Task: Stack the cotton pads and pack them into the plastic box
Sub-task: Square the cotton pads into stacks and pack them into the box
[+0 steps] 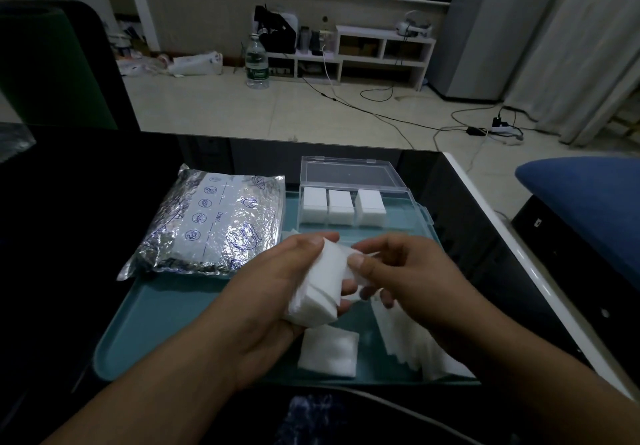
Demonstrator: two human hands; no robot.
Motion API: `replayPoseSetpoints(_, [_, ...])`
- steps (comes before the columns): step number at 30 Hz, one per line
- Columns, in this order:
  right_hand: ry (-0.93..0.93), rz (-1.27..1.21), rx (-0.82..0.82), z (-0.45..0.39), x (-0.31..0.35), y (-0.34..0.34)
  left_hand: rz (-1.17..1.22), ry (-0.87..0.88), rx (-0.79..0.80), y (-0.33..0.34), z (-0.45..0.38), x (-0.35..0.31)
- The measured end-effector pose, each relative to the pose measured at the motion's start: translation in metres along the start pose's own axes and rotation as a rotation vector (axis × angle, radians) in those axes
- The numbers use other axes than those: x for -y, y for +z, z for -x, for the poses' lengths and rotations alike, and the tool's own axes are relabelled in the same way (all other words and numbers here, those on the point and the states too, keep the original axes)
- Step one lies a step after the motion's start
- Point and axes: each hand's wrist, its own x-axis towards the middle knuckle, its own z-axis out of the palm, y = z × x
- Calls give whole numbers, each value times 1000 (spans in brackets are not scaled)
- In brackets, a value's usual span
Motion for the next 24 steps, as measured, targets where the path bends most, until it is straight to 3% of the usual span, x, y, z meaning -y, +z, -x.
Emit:
replayPoseSetpoints(3, [-23, -129, -123, -1, 2, -9, 21, 1, -14, -2, -1, -2])
replayPoseSetpoints(7, [-146, -96, -297, -2, 7, -18, 41, -11, -8, -3, -1, -2])
replayPoseSetpoints(10, [-191, -138, -248, 1, 10, -21, 61, -19, 15, -3, -1, -2])
replayPoseSetpoints(13, [-215, -176, -54, 5, 14, -17, 67, -37, 44, -1, -1, -1])
replayPoseSetpoints(15, [-301, -14, 5, 6, 14, -12, 67, -54, 52, 0, -2, 1])
replayPoseSetpoints(18, [-383, 192, 1, 7, 9, 1, 76, -72, 76, 0, -1, 3])
replayPoseSetpoints(21, [-478, 365, -139, 4, -4, 5, 75, -72, 59, 0, -1, 5])
replayPoseSetpoints(24, [-495, 357, -128, 5, -6, 3, 88, -72, 31, -2, -1, 3])
